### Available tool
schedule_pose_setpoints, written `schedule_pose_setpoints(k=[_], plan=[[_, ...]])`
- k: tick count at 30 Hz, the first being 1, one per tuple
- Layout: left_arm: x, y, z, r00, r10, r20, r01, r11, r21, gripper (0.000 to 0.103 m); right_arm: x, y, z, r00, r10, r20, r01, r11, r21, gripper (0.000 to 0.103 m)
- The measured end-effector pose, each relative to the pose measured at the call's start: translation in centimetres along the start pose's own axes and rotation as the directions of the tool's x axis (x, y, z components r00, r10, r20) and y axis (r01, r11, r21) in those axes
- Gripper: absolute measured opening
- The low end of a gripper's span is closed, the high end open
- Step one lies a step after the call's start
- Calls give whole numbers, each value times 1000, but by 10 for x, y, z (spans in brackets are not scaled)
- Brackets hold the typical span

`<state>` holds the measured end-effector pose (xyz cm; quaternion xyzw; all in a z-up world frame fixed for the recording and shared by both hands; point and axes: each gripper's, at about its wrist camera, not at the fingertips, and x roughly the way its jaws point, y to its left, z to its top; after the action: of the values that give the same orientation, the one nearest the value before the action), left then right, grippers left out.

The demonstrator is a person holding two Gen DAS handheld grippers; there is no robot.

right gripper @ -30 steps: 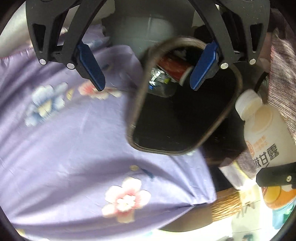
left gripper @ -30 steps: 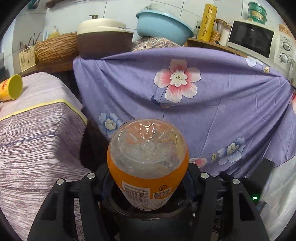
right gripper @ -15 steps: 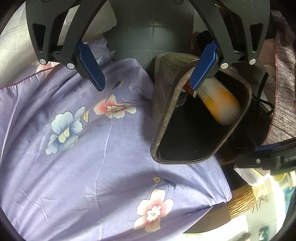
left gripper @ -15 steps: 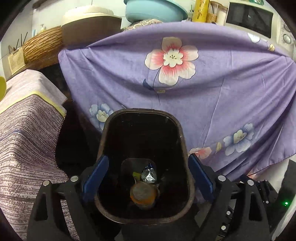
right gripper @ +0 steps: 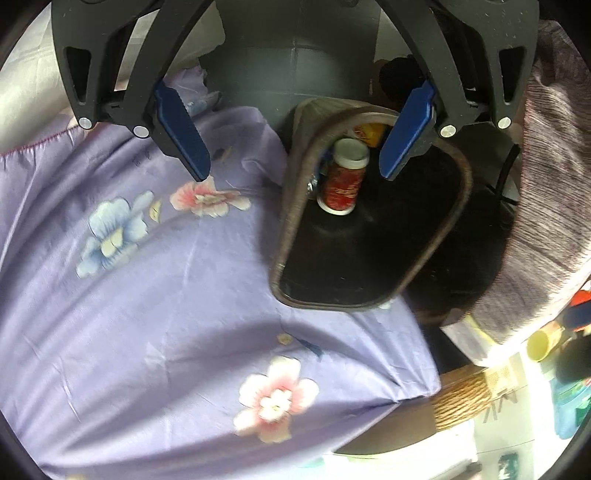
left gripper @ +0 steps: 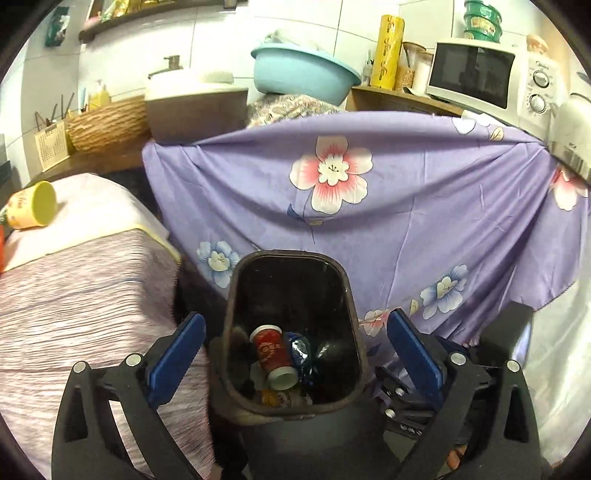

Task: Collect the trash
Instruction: 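Move both tools back over the table toward the remaining trash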

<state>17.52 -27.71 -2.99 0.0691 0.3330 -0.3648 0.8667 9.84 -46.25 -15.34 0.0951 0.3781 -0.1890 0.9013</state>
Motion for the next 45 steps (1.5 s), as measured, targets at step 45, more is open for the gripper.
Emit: schedule_pose_setpoints(k=[45], plan=[[-224,311,-81,859,507,-62,-505,825,-254,98,-60,366,153,895,447,14,-343,706,-620,92]])
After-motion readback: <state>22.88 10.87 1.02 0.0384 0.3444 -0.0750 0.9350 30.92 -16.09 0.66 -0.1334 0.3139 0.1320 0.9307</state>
